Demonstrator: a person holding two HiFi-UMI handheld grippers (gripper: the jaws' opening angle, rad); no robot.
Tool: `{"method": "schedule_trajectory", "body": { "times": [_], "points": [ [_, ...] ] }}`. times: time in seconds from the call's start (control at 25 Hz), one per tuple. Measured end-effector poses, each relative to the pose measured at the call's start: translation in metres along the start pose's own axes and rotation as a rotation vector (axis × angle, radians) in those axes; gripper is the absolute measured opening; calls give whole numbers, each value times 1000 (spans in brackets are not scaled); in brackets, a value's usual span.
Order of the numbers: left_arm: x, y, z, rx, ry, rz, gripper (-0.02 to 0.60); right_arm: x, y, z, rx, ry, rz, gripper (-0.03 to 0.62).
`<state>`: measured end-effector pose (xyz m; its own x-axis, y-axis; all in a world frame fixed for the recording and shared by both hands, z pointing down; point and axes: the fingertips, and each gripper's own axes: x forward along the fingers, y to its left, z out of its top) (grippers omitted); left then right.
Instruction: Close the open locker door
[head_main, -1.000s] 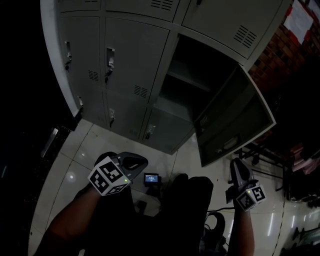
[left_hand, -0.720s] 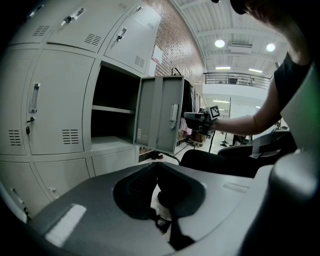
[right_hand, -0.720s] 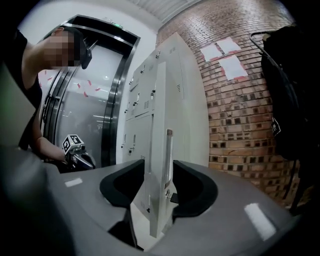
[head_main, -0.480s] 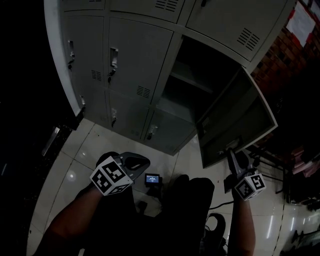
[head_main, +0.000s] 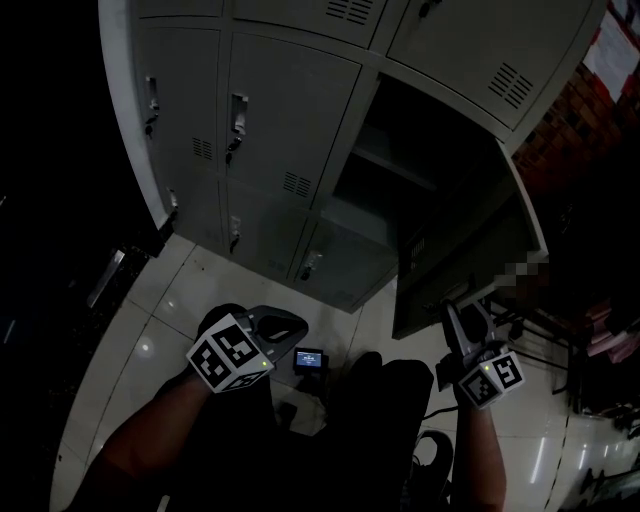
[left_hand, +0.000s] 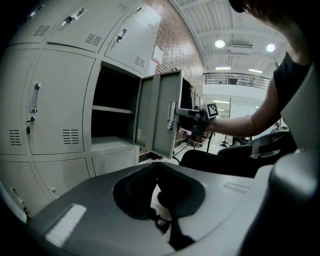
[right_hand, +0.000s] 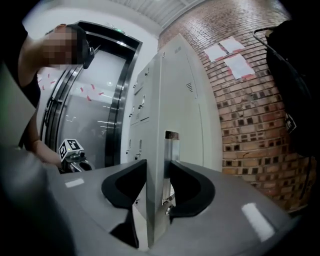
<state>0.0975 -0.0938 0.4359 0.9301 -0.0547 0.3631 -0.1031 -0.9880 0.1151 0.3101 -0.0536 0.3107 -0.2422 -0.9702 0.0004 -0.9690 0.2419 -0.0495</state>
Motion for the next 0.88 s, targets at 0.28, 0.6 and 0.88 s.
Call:
{"method": "schedule_trajectory", "body": {
  "times": [0.28, 0.6, 0.88],
  "points": [
    [0, 1, 0, 0, 0, 4, 12, 39, 35, -5, -57, 22, 145, 140],
    [1, 0, 0, 1, -1, -1, 12, 96, 55, -10, -51, 37, 159, 118],
    [2, -1, 2, 2, -3, -1, 12, 154, 63, -10, -16, 29, 158, 110]
  ]
}}
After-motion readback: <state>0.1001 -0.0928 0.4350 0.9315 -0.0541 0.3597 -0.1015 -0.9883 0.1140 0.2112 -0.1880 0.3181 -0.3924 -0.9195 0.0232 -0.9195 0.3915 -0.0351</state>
